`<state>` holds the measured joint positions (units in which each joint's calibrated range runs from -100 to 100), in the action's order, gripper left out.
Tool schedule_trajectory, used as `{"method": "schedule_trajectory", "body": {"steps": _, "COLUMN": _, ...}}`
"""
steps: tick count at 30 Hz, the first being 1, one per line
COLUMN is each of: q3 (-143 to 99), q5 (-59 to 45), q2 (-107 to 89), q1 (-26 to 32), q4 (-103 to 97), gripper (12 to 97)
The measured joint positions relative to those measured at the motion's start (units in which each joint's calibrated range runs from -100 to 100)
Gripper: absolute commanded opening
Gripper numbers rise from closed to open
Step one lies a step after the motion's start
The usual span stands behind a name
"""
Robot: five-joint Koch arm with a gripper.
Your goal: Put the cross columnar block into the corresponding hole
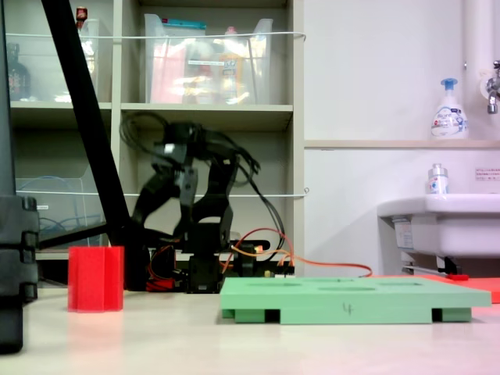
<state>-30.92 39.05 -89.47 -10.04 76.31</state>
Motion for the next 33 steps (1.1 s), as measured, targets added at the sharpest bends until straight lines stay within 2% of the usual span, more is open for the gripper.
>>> {"method": "schedule_trajectory", "body": {"steps": 4, "q3": 21.9, "q5": 0.7, "q2": 20.4, "q1": -0.4, "q4": 13.9, "gripper": 60.9}}
{"method": "schedule_trajectory", "body": {"steps": 8, "q3": 31.2, "q5": 0.7, "q2": 37.8, "q1": -0.9, "q4": 18.0, "gripper": 84.5}}
{"method": "schedule_trajectory", "body": {"steps": 10, "q3": 34.9, "q5": 0.7, "q2": 44.3, "q1": -1.1, "q4": 18.4, "gripper": 92.5}}
{"method": "schedule_trajectory", "body": {"steps": 33, "q3": 57.4, "q5": -0.5, "q2": 87.4, "q1": -1.7, "q4": 18.4, "gripper": 93.0}}
